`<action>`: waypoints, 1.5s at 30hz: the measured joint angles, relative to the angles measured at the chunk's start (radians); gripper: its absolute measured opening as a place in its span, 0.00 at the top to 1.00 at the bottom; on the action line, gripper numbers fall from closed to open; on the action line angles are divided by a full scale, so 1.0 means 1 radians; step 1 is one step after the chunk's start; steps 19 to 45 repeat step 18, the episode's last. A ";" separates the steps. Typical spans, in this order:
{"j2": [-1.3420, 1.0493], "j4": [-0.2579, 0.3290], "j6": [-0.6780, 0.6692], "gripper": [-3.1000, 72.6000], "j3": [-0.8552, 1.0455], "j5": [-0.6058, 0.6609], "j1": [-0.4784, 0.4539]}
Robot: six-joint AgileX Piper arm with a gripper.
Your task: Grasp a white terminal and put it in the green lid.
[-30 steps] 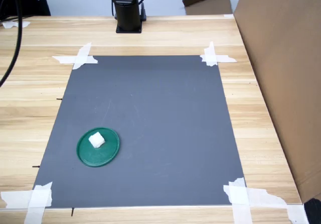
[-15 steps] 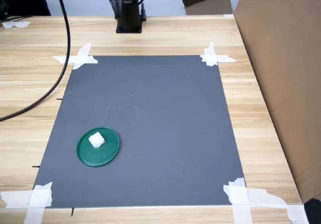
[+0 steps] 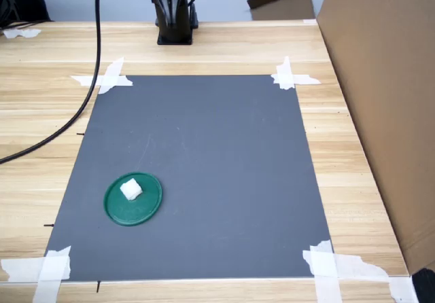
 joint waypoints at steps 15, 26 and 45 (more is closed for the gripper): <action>-0.024 -0.082 0.000 0.99 0.061 0.005 0.000; -0.073 -0.085 0.000 0.99 0.061 0.005 0.000; -0.073 -0.085 0.000 0.99 0.061 0.005 0.000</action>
